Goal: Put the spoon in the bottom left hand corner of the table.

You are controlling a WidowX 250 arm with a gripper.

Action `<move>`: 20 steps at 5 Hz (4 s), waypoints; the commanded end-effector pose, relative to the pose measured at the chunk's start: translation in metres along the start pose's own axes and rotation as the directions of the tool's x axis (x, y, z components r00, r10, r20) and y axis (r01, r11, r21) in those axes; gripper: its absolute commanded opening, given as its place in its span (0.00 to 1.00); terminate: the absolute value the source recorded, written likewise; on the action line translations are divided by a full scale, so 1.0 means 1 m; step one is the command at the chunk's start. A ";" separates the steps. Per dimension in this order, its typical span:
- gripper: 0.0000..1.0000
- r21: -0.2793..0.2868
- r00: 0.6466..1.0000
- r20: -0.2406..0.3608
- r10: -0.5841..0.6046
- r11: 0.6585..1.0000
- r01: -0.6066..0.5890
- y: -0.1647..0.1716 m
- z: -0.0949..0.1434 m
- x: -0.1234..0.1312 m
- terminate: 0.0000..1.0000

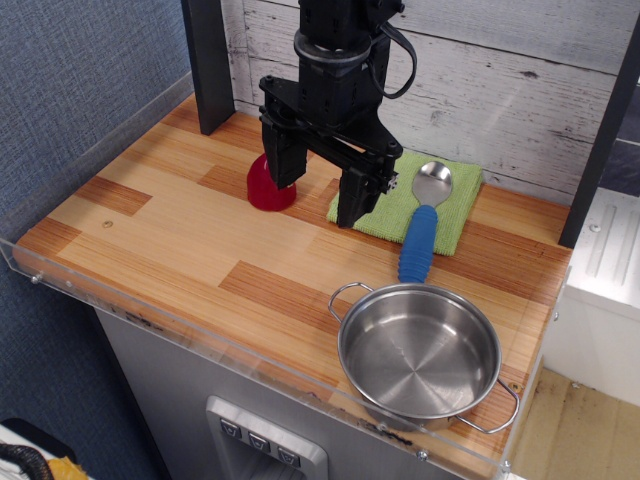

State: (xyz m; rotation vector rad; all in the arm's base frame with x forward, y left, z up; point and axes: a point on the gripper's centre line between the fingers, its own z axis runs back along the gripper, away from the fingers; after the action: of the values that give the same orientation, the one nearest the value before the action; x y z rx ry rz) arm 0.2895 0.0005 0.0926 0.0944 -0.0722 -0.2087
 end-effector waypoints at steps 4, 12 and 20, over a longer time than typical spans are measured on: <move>1.00 -0.020 0.996 0.076 0.042 0.999 -0.041 -0.029 -0.025 0.051 0.00; 1.00 -0.052 0.997 0.037 0.066 0.997 -0.064 -0.053 -0.069 0.049 0.00; 0.00 0.072 0.970 0.219 0.109 0.989 -0.127 0.007 0.025 0.025 0.00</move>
State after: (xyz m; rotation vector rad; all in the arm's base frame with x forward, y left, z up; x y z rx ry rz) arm 0.3100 0.0024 0.1040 0.1498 -0.2442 -0.0956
